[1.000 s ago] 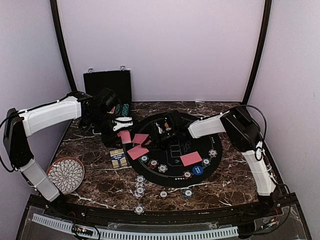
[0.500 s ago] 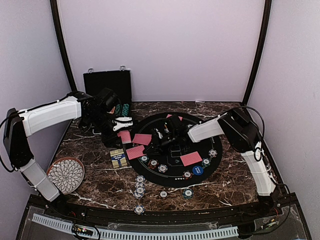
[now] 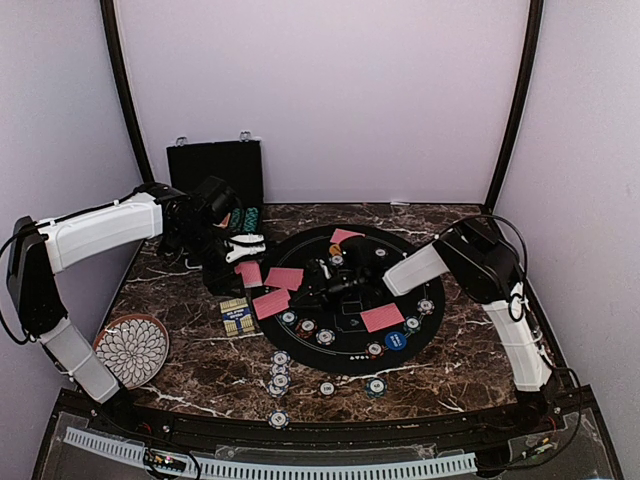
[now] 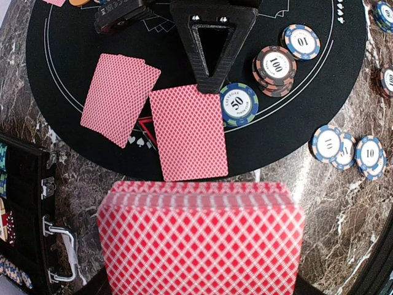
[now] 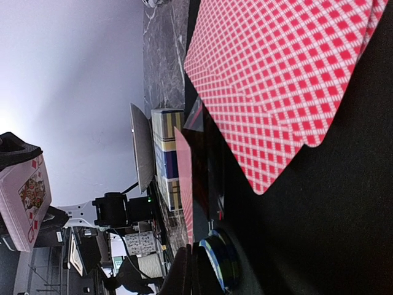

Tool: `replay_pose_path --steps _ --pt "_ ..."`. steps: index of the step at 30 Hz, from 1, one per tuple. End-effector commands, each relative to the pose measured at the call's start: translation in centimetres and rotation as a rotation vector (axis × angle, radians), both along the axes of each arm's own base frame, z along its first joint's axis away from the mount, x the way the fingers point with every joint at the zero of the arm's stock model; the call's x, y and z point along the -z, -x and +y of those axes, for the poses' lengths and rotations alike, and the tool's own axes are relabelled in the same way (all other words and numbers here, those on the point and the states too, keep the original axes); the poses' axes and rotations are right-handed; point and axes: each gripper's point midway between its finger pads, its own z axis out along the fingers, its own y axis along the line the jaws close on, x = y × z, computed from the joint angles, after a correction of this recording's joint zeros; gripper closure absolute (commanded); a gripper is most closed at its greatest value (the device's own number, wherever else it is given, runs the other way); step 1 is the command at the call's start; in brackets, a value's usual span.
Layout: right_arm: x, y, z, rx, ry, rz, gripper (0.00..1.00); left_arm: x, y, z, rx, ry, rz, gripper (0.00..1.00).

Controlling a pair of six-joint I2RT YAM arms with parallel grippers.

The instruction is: Distribute texas hold em gaming equipment

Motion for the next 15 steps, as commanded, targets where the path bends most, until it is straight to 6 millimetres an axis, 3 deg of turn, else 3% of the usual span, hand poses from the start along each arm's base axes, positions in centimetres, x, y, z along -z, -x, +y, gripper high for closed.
replay_pose_path --steps 1,8,15 --pt "-3.7 -0.3 -0.2 0.0 -0.109 -0.014 1.0 -1.4 0.1 0.3 -0.001 0.019 -0.04 1.0" --pt "-6.9 -0.1 -1.3 -0.002 -0.183 -0.035 1.0 -1.4 0.1 0.3 -0.001 0.02 -0.039 1.0" --pt "-8.5 -0.4 -3.1 0.011 -0.218 -0.043 1.0 -1.4 0.0 0.4 -0.004 0.015 -0.04 1.0"
